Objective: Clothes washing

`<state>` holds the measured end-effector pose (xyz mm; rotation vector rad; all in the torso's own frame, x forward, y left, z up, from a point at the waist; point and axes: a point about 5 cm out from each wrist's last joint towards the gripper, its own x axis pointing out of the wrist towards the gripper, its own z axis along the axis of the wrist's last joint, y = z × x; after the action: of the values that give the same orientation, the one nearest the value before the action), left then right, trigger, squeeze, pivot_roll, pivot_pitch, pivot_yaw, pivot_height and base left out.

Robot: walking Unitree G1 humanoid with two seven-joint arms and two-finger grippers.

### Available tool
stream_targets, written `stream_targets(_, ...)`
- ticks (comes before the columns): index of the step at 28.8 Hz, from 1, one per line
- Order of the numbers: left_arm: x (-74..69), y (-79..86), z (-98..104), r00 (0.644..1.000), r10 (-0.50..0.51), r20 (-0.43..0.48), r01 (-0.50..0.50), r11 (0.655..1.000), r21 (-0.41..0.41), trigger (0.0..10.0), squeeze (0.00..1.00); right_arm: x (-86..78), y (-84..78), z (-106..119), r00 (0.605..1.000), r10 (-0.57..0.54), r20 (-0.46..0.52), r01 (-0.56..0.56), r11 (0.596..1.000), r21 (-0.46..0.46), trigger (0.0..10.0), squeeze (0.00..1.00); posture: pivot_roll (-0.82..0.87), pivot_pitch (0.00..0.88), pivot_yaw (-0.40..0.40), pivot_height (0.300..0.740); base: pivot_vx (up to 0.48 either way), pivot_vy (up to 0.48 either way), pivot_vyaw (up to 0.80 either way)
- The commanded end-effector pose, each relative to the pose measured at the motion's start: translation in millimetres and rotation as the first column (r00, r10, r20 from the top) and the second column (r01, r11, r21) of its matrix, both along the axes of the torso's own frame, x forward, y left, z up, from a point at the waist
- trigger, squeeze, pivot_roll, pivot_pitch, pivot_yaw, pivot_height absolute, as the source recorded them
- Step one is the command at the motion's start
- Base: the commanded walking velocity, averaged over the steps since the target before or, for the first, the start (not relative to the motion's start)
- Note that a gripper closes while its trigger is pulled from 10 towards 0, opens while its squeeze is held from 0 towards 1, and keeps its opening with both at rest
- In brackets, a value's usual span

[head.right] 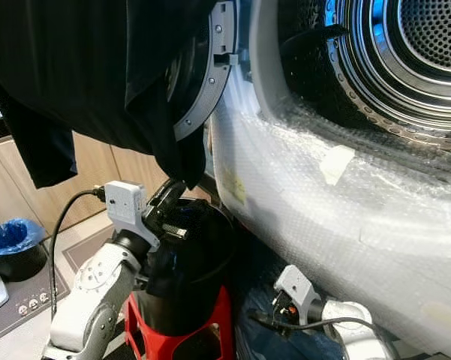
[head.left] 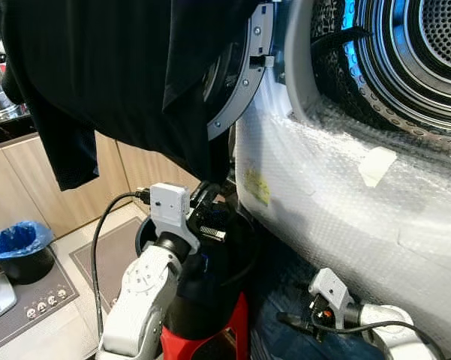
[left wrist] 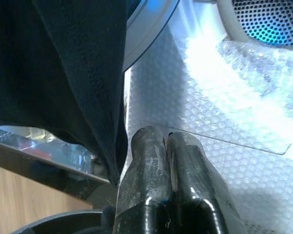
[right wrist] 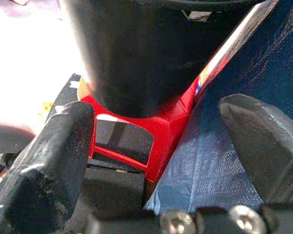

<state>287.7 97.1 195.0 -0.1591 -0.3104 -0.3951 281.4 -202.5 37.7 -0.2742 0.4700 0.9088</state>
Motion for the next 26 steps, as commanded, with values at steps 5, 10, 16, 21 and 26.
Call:
stream_targets(5,-8.4,-5.7,29,0.984,-0.031,0.173,0.031,1.0,0.005,10.0,0.0,1.2,-3.3,1,1.0,-0.007,0.001,0.007,1.0,-0.004,10.0,0.0,-0.01,0.0,-0.024,0.74,0.0,0.0,0.0)
stream_targets(10,-11.3,-8.9,33,0.978,-0.029,0.208,0.025,0.999,0.02,10.0,0.0,1.7,-3.7,1,1.0,-0.008,0.001,0.008,1.0,-0.005,10.0,0.0,-0.01,0.0,-0.025,0.74,0.0,0.0,0.0)
stream_targets(16,-13.1,-11.9,33,0.974,-0.027,0.226,0.021,0.999,0.03,10.0,0.0,1.8,-3.4,1,1.0,-0.005,-0.001,0.005,1.0,-0.004,10.0,0.0,-0.01,0.0,-0.029,0.74,0.0,0.0,0.0)
stream_targets(21,-12.9,-11.8,33,0.973,-0.022,0.23,0.017,1.0,0.026,10.0,0.0,2.1,-3.5,1,1.0,-0.002,-0.002,0.002,1.0,-0.005,10.0,0.0,-0.01,0.0,-0.029,0.74,0.0,0.0,0.0)
stream_targets(26,-12.9,-12.3,37,0.968,-0.024,0.251,0.017,0.999,0.028,10.0,0.0,2.2,-4.2,2,1.0,-0.002,-0.004,0.002,1.0,-0.006,10.0,0.0,-0.01,0.0,-0.032,0.74,0.0,0.0,0.0)
